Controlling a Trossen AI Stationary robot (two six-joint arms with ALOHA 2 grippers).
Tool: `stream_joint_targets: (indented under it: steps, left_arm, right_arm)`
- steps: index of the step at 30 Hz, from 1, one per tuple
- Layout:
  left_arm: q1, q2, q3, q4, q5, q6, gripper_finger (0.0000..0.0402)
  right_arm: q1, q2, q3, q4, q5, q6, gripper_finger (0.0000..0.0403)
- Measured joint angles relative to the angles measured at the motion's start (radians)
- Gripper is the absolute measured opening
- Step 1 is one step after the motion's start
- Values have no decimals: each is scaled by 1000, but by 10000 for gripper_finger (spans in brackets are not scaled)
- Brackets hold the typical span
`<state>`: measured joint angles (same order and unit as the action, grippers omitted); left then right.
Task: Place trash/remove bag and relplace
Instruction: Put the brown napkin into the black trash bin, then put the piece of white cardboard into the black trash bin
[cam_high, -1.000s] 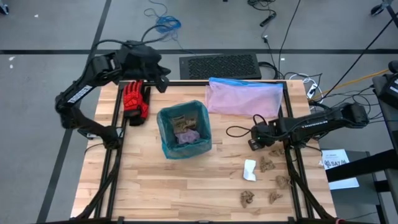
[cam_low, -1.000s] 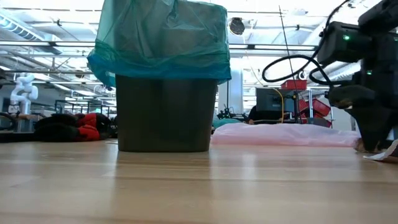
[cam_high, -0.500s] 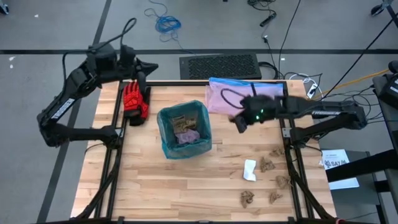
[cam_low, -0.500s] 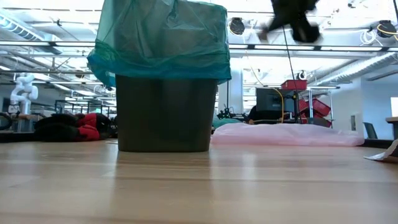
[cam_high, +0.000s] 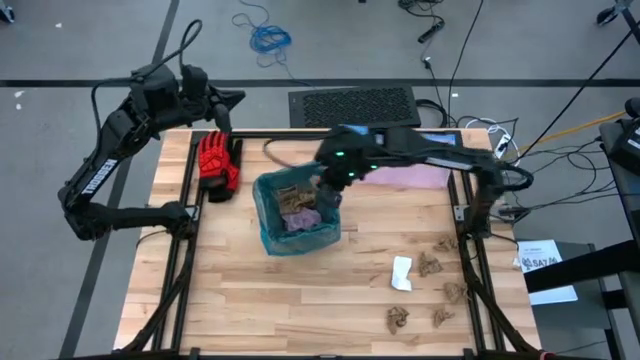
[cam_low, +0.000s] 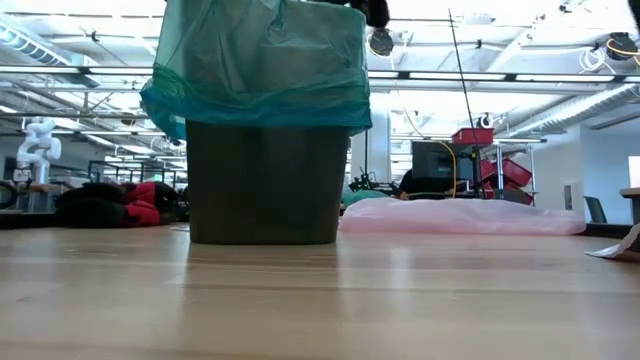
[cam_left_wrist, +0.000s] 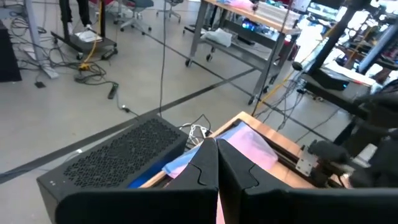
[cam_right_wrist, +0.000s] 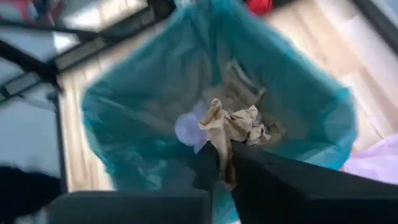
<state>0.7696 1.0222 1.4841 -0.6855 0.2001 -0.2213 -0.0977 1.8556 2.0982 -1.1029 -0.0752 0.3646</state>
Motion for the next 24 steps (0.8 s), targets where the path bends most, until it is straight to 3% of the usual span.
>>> stream_joint_targets:
  steps: [6,11,14,17,21,24]
  left_arm:
    - [6,-1,0,-16,4,4,0]
    - [5,-12,0,-66,16,77,0]
    - [5,-12,0,-114,20,105,0]
    - [5,-11,0,-142,21,106,0]
    - [5,-18,0,-140,25,100,0]
    - [5,-22,0,-135,24,96,0]
  right_arm:
    - [8,191,197,-179,-7,11,135]
    - [16,216,259,-121,-68,108,236]
    - [15,181,253,-104,-103,169,270]
    - [31,132,253,-238,-103,177,273]
    - [112,87,253,-477,-99,164,247]
    - [206,46,216,-456,-58,172,223]
